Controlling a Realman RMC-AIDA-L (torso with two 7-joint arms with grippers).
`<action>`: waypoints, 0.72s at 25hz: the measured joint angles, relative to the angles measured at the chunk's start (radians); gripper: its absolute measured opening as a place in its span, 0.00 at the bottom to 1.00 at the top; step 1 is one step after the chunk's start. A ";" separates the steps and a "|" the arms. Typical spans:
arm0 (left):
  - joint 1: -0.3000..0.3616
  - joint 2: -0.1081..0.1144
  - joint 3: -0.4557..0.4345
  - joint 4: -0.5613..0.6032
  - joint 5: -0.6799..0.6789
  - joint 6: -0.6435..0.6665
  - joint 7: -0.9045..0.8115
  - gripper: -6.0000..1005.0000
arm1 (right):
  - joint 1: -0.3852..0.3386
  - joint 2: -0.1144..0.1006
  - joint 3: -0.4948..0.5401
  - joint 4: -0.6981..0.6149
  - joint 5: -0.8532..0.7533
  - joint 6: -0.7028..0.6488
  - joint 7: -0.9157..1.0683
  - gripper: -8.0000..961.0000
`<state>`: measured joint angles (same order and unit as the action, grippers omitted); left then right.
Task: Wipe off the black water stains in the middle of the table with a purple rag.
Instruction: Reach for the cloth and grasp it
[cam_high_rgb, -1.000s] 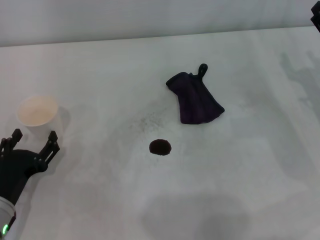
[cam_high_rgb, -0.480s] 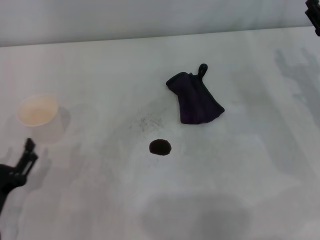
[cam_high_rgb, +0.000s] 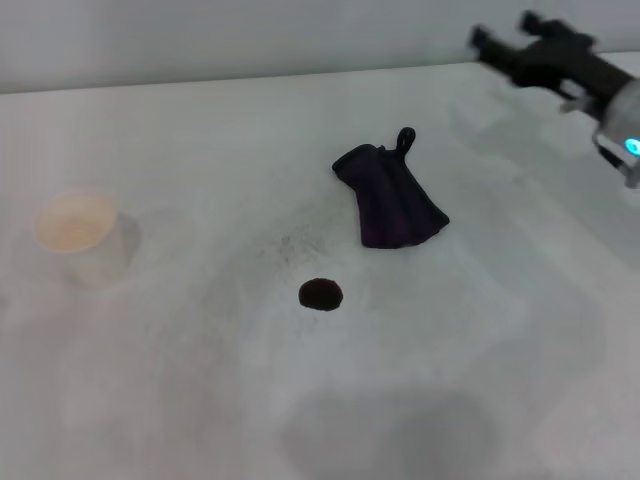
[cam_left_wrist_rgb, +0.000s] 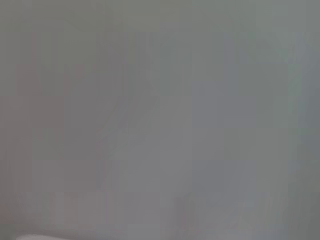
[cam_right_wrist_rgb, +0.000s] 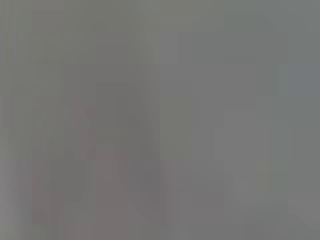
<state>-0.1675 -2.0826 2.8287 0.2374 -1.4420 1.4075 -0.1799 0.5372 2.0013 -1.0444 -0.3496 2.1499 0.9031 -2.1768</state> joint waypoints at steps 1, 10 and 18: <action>-0.013 0.000 0.000 -0.010 -0.024 -0.003 -0.010 0.88 | -0.001 -0.001 -0.054 -0.037 -0.017 -0.040 0.036 0.88; -0.143 0.002 0.000 -0.080 -0.157 -0.117 -0.027 0.88 | 0.002 0.006 -0.235 -0.376 -0.609 -0.155 0.608 0.88; -0.206 0.003 0.000 -0.139 -0.196 -0.182 -0.027 0.88 | 0.006 0.010 -0.373 -0.654 -1.096 -0.043 1.208 0.88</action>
<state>-0.3739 -2.0800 2.8286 0.0980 -1.6381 1.2257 -0.2072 0.5435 2.0117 -1.4169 -1.0038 1.0539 0.8604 -0.9690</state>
